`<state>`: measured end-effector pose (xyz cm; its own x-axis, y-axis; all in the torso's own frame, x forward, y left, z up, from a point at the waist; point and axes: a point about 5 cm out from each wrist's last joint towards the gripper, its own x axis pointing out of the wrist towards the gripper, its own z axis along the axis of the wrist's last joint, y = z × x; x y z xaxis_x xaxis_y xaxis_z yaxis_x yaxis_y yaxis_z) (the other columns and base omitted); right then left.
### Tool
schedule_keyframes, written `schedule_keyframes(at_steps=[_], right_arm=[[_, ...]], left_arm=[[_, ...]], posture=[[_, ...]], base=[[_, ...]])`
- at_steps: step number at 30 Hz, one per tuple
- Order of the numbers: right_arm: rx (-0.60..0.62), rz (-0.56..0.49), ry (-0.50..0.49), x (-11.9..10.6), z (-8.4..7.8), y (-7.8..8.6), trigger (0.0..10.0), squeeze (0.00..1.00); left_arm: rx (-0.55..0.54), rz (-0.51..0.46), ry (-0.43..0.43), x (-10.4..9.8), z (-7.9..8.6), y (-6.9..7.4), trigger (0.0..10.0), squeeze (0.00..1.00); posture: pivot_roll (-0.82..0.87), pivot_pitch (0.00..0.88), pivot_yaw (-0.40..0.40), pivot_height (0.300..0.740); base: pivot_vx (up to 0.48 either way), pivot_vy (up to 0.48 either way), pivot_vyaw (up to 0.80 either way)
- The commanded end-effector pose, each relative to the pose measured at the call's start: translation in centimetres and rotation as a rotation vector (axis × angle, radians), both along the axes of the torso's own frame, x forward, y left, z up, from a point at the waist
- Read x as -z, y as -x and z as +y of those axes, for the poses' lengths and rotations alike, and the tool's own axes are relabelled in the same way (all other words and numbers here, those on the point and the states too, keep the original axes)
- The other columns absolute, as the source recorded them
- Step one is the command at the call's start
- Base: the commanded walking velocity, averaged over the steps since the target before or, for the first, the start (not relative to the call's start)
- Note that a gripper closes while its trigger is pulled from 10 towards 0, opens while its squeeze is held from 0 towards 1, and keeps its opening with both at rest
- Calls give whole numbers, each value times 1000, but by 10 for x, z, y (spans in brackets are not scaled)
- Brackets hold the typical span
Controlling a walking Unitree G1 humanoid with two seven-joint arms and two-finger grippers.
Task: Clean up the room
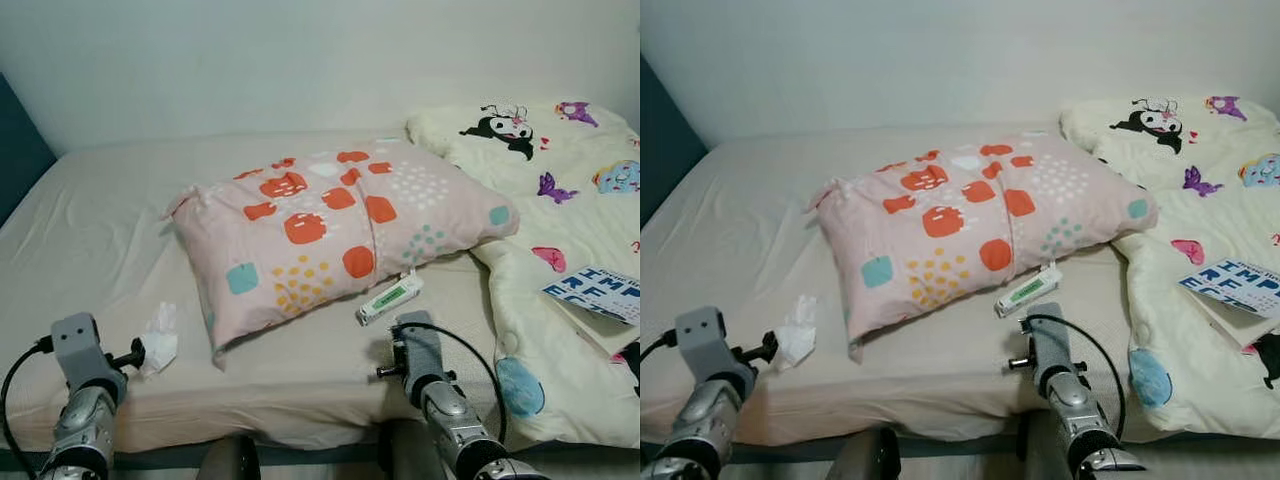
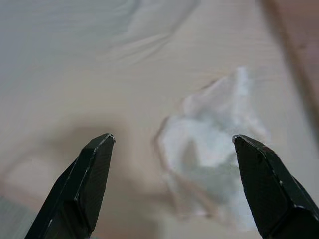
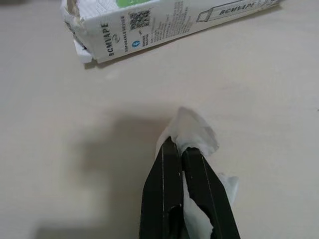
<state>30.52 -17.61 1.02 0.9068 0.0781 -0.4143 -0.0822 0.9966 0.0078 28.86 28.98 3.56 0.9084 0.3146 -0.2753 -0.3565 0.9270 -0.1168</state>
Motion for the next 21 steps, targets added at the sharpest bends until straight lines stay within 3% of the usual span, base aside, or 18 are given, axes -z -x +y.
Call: schedule_keyframes(at_steps=[1, 2, 5, 7, 8, 10, 11, 17, 18, 21], right_arm=[[62, -23, -278, 1, 0, 3, 0, 0], [62, -23, -278, 1, 0, 3, 0, 0], [67, -116, -471, -13, -3, -5, 0, 0], [67, -116, -471, -13, -3, -5, 0, 0], [23, -194, -581, -26, -4, -10, 0, 0], [0, -218, -609, -30, -3, -11, 0, 0], [-22, -232, -627, -32, -2, -12, 0, 0], [-100, -250, -640, -35, 8, -7, 0, 0], [-114, -256, -653, -35, 10, -5, 0, 0], [-149, -265, -668, -35, 14, 1, 0, 0]], left_arm=[[101, 1, -60, -6, -1, -4, 10000, 0], [101, 1, -60, -6, -1, -4, 10000, 0], [160, 7, -141, -14, -1, -10, 10000, 0], [160, 7, -141, -14, -1, -10, 10000, 0], [195, -20, -180, -27, 0, -20, 10000, 345], [210, -30, -197, -32, 0, -24, 10000, 345], [240, -44, -192, -37, -2, -28, 10000, 1000], [331, -16, -296, -50, -7, -41, 10000, 1000], [338, 13, -304, -49, -8, -42, 10000, 0], [341, 84, -312, -44, -8, -42, 10000, 0]], posture=[[-2, 210, 28, 592], [-2, 210, 28, 592], [-14, 215, 27, 592], [-14, 215, 27, 592], [-37, 225, 25, 592], [-37, 225, 25, 592], [-42, 228, 24, 592], [-70, 253, 23, 592], [-78, 263, 23, 592], [-94, 282, 24, 592]], base=[[0, 0, 0], [0, 0, 0], [0, 0, 0], [0, 0, 0], [0, 0, 0], [0, 0, 0], [0, 0, 0], [0, 0, 0], [0, 0, 0], [0, 0, 0]])
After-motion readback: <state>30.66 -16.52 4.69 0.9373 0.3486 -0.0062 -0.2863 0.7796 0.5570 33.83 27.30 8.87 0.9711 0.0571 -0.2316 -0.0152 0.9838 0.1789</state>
